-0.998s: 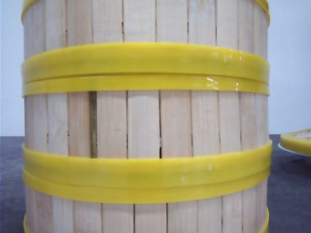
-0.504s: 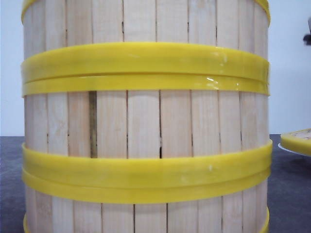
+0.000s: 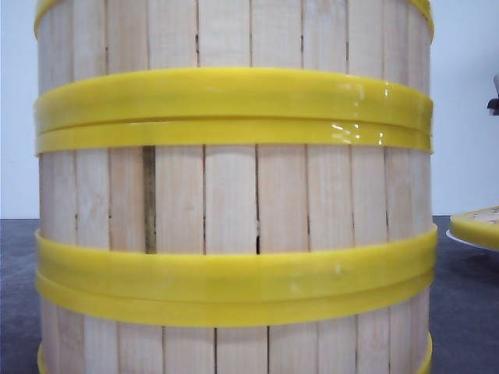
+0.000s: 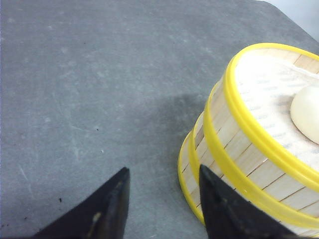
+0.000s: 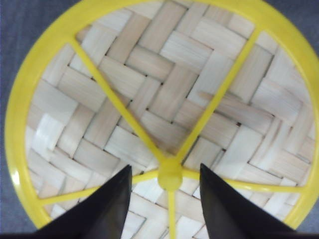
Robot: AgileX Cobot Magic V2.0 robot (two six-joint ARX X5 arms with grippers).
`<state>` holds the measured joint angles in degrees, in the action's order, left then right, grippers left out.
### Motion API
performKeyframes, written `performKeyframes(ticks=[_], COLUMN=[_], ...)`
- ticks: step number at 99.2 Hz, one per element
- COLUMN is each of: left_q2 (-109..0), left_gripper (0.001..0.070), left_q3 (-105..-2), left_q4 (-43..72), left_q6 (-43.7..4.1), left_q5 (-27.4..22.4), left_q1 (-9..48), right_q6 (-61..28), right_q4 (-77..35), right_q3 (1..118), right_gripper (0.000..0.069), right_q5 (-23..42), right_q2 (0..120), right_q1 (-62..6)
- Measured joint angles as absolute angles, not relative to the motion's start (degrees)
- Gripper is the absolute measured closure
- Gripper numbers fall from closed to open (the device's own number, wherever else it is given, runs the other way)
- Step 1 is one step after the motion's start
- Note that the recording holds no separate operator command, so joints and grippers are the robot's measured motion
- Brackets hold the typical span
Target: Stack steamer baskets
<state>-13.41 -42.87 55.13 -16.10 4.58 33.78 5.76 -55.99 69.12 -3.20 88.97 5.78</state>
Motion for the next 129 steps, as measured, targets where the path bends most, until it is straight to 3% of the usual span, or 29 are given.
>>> performKeyframes(ticks=[19, 46, 84, 129], left_q2=[-13.41, -13.41, -13.41, -13.41], left_gripper=[0.0454, 0.0454, 0.0454, 0.0454], left_q3=[-42.87, -42.87, -42.87, -42.87], left_q4=[55.11, 55.11, 55.09, 55.07], left_q6=[-16.1, -16.1, -16.08, -16.05], left_q5=[4.58, 4.58, 4.58, 4.58], left_q1=[33.78, 33.78, 33.78, 33.78], right_q6=[5.76, 5.74, 4.86, 2.98], right_q4=[-55.68, -56.4, -58.15, -67.81], right_q3=[69.12, 69.17, 70.19, 89.52], right_gripper=[0.0539, 0.0627, 0.0632, 0.0632], right_q5=[-3.01, -2.81, -2.94, -6.98], right_q2=[89.52, 89.43, 89.41, 84.16], right_q1=[5.78, 5.8, 5.8, 1.87])
